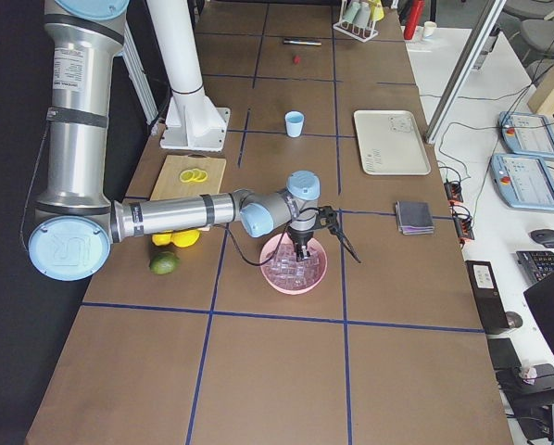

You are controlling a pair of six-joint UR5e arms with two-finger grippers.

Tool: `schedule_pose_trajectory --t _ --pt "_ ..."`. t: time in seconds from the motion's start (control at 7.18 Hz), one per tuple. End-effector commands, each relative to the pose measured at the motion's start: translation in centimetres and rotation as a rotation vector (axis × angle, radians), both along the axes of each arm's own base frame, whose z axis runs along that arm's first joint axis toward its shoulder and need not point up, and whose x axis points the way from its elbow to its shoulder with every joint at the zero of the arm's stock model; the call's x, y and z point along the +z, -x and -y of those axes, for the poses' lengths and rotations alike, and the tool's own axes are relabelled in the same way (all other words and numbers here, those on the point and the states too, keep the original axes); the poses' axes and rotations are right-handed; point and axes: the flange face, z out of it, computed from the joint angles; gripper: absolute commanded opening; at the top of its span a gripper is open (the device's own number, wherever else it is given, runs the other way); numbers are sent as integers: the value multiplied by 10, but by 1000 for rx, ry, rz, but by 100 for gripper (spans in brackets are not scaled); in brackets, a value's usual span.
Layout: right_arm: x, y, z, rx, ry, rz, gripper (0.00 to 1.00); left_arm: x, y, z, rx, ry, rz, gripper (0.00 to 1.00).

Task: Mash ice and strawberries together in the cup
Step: 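Close the right gripper on an ice cube in the bowl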

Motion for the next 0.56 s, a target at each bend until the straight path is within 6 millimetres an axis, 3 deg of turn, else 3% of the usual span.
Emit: schedule_pose_trajectory --t 0.0,0.28,0.42 --pt "-47 -15 6 31 -27 35 0 0 0 0 0 -1 0 100" --pt "-150 -14 12 32 0 49 0 0 0 0 0 -1 0 100" --pt "-200 -8 27 70 4 66 2 0 0 0 0 -1 0 100"
